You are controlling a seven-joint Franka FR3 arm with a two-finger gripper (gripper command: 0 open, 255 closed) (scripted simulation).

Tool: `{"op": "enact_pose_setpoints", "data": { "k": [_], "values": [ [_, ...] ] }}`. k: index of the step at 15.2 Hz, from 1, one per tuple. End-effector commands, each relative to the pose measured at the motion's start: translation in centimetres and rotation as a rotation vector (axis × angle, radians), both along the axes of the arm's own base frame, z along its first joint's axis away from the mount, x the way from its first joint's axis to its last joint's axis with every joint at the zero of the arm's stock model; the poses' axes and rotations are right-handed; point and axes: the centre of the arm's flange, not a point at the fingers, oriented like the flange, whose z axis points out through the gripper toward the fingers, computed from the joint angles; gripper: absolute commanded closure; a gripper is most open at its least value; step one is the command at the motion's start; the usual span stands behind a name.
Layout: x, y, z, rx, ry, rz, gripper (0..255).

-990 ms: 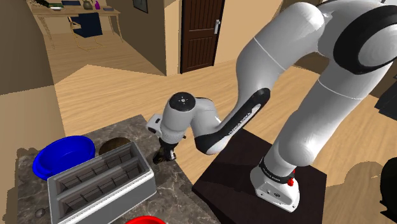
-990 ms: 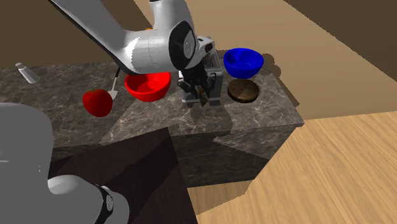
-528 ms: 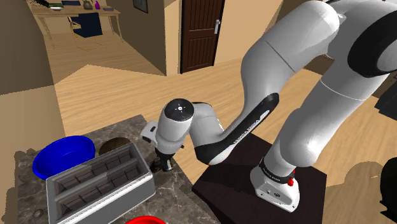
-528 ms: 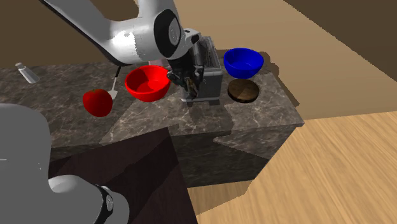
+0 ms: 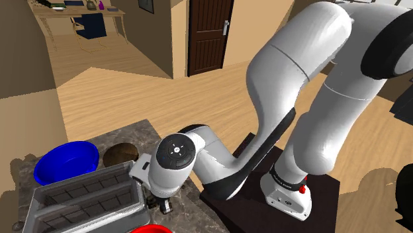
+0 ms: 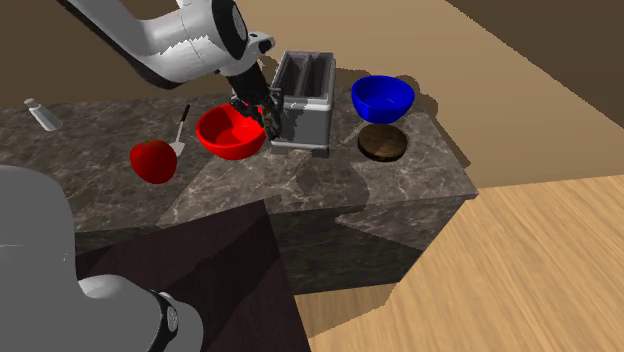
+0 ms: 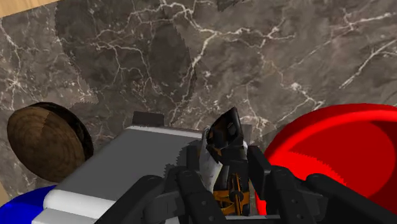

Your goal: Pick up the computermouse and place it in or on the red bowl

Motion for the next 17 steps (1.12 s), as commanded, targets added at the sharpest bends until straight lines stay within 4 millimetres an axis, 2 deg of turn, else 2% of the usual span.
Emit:
{"op": "enact_pose_setpoints", "data": {
  "k": [1,12,17],
  "values": [
    [-1.7,2.1,0.1,0.002,-0.001,-0.001,255],
    [-9.8,14.4,0.1,0.002,-0.001,-0.001,255],
    [-9.8,14.4,-2.6,0.002,-0.001,-0.001,255]
  ]
}}
